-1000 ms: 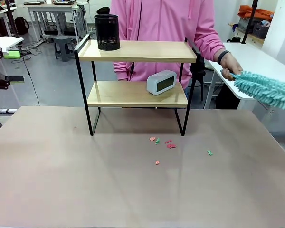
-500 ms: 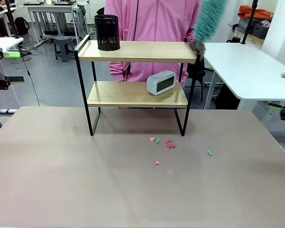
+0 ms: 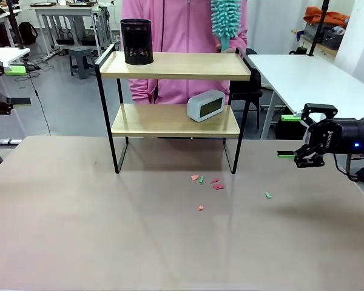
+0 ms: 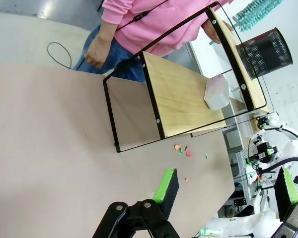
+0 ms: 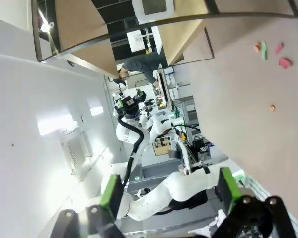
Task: Clean the shelf.
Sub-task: Hand the Duster back to the human.
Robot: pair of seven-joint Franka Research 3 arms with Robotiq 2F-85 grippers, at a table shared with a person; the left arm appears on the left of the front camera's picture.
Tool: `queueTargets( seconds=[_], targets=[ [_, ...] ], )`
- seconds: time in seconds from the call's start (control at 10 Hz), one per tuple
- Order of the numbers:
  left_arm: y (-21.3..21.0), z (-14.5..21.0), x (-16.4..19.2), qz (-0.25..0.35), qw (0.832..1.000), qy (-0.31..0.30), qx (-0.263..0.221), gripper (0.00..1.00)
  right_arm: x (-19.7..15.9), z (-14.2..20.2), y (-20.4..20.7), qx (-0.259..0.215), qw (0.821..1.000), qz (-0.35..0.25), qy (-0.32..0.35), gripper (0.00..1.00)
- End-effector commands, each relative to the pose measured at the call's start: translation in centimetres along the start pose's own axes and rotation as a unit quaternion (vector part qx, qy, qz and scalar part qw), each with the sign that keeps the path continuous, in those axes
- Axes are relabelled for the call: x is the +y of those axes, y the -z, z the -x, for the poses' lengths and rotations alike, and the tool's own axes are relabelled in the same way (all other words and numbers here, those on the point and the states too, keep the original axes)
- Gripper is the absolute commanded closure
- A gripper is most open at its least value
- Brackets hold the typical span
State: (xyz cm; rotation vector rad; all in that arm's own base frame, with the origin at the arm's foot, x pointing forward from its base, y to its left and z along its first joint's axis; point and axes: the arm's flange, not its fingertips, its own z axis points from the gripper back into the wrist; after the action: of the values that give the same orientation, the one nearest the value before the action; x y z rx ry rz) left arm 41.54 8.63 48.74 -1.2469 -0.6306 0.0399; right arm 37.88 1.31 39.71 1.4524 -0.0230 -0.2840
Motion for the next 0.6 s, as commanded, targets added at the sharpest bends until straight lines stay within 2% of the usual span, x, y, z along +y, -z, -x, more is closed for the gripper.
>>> queueTargets(
  seconds=[0.0,0.5],
  targets=[
    [-0.34,-0.01,-0.16,0.004,1.0,0.002,0.004,0.0,0.86,0.28,-1.74,-0.006,1.0,-0.021,-0.007,0.0],
    [-0.34,-0.01,-0.16,0.004,1.0,0.002,0.004,0.0,0.86,0.28,-1.74,-0.006,1.0,-0.021,-0.007,0.0]
  ],
)
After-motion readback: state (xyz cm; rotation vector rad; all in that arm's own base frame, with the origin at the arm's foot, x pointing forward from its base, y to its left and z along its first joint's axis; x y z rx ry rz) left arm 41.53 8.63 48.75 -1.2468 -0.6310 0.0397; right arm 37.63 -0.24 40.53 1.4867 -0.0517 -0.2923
